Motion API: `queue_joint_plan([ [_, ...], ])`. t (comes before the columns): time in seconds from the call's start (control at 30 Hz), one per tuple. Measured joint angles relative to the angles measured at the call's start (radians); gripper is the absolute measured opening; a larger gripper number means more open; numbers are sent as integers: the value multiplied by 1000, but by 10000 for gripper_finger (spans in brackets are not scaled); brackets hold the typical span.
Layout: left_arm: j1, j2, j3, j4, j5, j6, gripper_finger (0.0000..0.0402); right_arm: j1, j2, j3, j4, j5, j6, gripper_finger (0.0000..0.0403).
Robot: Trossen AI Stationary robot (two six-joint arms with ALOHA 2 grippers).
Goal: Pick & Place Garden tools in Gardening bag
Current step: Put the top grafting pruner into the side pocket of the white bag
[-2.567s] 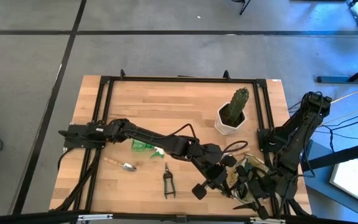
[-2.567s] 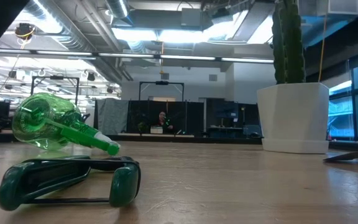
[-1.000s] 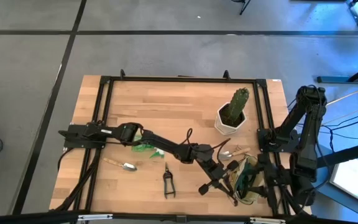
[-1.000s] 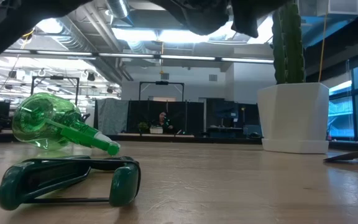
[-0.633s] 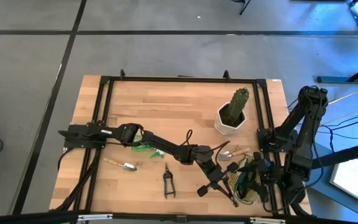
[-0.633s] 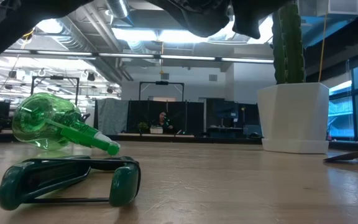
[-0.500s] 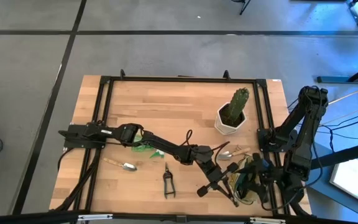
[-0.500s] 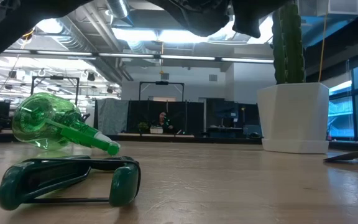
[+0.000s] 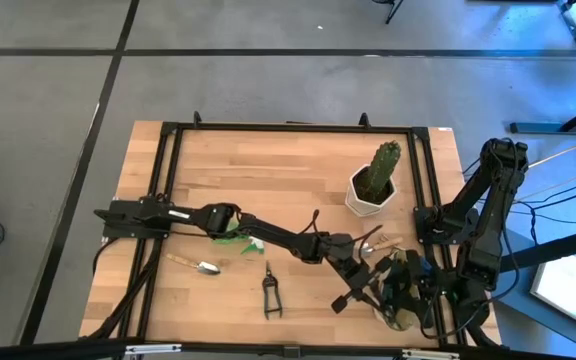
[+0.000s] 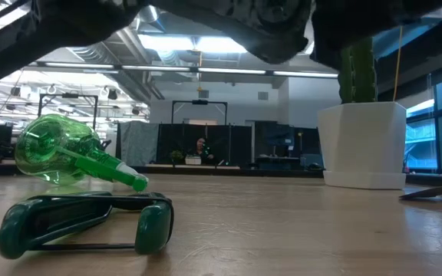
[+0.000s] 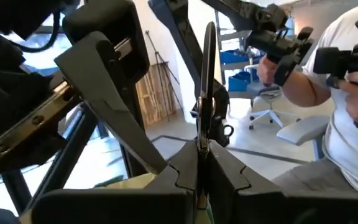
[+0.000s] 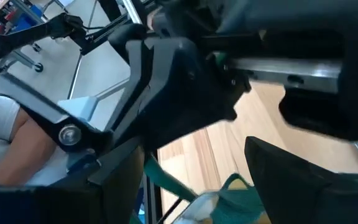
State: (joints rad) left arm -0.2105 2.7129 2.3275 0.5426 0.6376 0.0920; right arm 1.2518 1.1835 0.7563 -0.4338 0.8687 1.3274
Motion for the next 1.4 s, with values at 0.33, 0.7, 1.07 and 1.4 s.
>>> queue_joint_plan([
  [0.33, -11, -23, 29, -21, -18, 7, 8, 32, 0, 0, -22, 4, -7, 279],
  [0.7, -19, -34, 30, -30, -5, 16, 8, 48, -13, 0, -54, 89, -45, 279],
  [1.07, -24, -34, 30, -46, -38, 52, 8, 48, -13, 0, -57, 98, -60, 279],
  [1.4, -16, -26, 29, -39, -37, 65, 8, 48, -13, 0, -65, 97, -71, 279],
])
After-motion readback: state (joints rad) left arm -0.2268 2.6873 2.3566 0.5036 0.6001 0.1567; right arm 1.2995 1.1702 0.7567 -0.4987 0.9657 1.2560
